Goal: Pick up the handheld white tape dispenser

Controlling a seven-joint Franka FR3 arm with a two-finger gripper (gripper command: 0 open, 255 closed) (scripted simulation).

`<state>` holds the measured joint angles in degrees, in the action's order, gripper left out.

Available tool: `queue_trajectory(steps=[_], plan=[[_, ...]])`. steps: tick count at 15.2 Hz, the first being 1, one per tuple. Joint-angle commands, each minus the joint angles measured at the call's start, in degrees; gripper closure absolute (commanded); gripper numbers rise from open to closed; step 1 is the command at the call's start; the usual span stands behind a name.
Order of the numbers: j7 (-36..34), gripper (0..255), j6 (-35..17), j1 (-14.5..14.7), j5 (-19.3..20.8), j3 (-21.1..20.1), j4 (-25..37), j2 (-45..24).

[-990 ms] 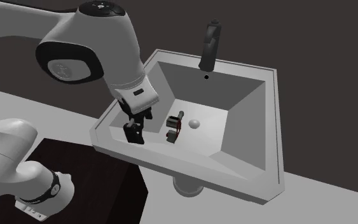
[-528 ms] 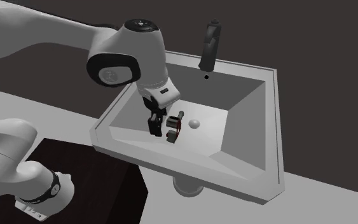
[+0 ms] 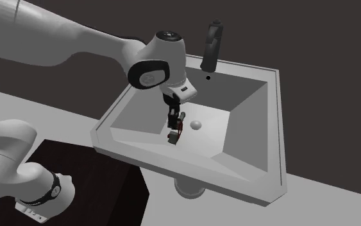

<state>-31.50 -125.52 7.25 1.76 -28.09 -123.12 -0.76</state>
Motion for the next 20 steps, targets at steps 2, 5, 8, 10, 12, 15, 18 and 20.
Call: queue_trajectory(steps=[2,5,8,10,12,15,18,20], plan=[[-4.53,0,-1.37,1.73,4.17,-1.14,4.0,-6.79],[-5.76,0,-2.87,2.4,5.61,-0.96,4.27,-8.99],[-6.49,0,-4.9,2.63,6.64,-0.69,3.41,-10.37],[-7.01,0,-6.23,2.81,7.38,-0.48,2.91,-11.35],[-7.16,0,-6.61,2.87,7.6,-0.41,2.77,-11.63],[-7.18,255,-6.56,2.89,7.6,-0.42,2.83,-11.64],[-7.13,255,-6.59,2.86,7.6,-0.4,2.8,-11.64],[-7.13,255,-6.53,2.86,7.58,-0.41,2.86,-11.62]])
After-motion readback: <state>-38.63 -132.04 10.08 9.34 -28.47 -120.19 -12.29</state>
